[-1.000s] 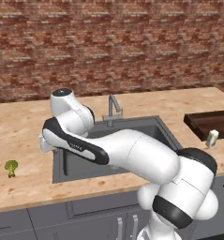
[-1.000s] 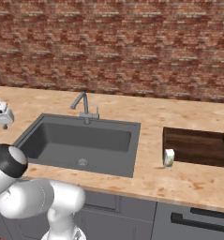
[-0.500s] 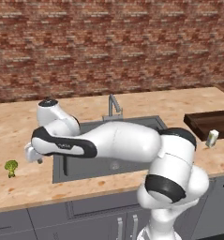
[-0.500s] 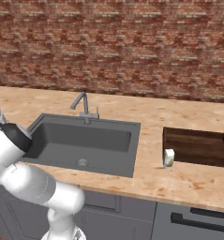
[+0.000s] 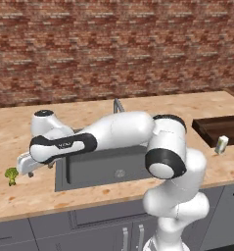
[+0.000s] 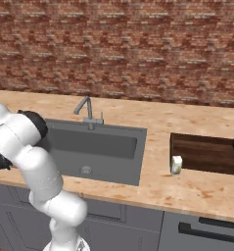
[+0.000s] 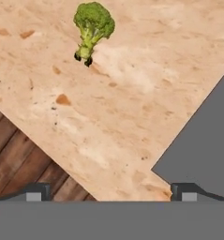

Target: Pick up all produce items and place them in the sink. Turn on the sink faucet to wash them. Then turn the sink off and put them in the tray.

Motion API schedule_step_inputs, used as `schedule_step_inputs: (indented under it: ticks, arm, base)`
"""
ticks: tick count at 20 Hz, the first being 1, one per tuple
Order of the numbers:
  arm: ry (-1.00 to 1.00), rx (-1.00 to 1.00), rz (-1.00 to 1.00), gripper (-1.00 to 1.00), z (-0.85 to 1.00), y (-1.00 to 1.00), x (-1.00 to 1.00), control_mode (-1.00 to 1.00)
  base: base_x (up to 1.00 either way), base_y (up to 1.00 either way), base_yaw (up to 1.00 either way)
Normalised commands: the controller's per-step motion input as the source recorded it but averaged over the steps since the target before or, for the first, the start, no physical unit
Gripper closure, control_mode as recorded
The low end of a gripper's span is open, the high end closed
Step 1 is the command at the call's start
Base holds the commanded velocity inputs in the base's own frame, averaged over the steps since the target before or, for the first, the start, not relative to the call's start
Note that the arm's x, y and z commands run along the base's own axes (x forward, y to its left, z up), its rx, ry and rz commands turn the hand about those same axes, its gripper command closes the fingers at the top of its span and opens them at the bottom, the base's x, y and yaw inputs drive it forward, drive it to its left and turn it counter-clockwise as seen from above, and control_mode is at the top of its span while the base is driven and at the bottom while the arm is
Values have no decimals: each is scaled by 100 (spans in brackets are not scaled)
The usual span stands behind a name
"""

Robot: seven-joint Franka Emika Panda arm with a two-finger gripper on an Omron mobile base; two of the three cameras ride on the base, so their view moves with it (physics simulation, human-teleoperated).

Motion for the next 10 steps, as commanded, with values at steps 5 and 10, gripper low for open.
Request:
schedule_step_inputs:
  ticks: [5,10]
  arm:
    - [4,0,0,-100,-23,39,17,-100]
    - [1,-1,-5,-100,-8,41,13,-100]
  base:
    - [0,0,0]
    - [0,0,0]
